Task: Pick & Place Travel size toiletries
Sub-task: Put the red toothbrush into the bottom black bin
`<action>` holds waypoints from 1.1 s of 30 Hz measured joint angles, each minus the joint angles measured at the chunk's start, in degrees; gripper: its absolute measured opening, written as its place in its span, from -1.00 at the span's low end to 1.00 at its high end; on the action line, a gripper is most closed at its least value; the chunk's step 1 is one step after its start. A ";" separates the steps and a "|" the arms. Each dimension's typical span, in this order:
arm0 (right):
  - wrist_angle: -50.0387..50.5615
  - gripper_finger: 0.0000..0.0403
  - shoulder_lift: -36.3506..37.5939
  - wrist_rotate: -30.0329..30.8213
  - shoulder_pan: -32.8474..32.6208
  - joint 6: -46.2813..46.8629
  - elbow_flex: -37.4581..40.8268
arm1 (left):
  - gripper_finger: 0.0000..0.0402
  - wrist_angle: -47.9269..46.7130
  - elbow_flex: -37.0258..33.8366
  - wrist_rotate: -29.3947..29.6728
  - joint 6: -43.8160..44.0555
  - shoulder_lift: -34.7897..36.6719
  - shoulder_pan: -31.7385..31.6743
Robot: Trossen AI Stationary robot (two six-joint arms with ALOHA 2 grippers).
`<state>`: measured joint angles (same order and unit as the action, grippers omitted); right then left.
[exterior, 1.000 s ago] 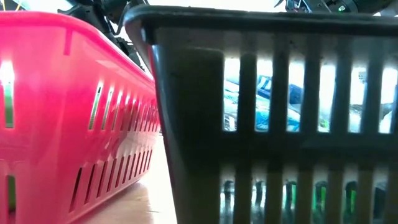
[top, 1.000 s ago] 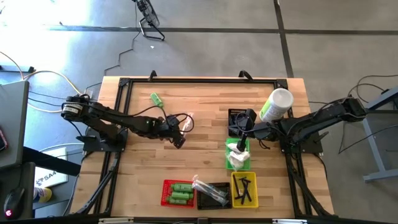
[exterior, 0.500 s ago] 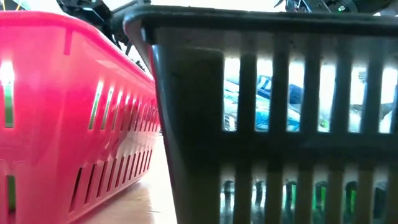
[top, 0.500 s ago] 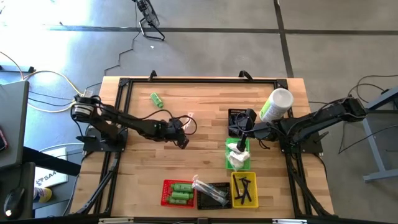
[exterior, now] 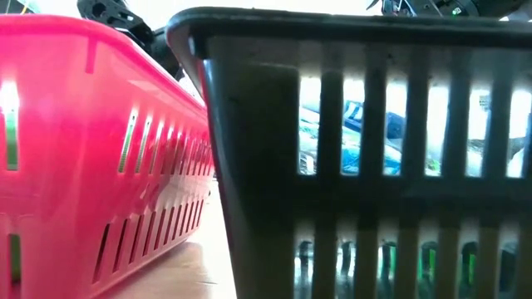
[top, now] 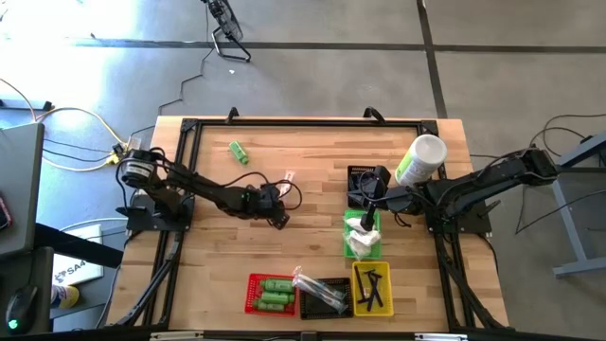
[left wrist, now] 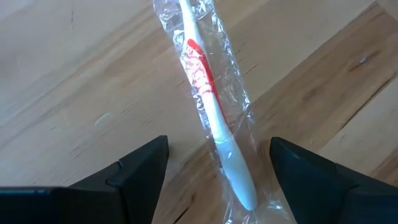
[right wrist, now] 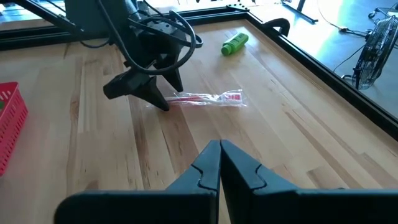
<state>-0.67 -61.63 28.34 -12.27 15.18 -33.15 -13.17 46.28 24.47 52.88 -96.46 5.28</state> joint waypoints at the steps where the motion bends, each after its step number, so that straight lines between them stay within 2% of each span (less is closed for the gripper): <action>1: -0.01 -0.99 0.00 0.00 0.02 0.00 0.00 | 0.39 0.00 0.00 0.11 0.00 -0.03 0.02; 7: 0.00 -0.99 0.00 0.00 0.01 0.00 0.00 | 0.29 -0.29 -0.01 -0.13 -0.04 -0.07 -0.02; 14: 0.00 -0.99 0.00 0.00 0.02 0.00 0.00 | -0.12 -0.67 -0.09 -0.13 0.06 -0.10 -0.07; 19: 0.00 -0.99 0.00 0.00 0.02 0.00 0.00 | -0.34 -0.24 -0.09 -0.35 0.04 -0.14 -0.07; 33: 0.00 -0.99 0.00 0.00 0.01 0.00 0.00 | -0.69 0.11 -0.09 -1.13 0.07 -0.20 -0.07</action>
<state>-0.67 -61.63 28.34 -12.26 15.18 -33.15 -13.06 46.19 23.33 52.95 -96.66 5.21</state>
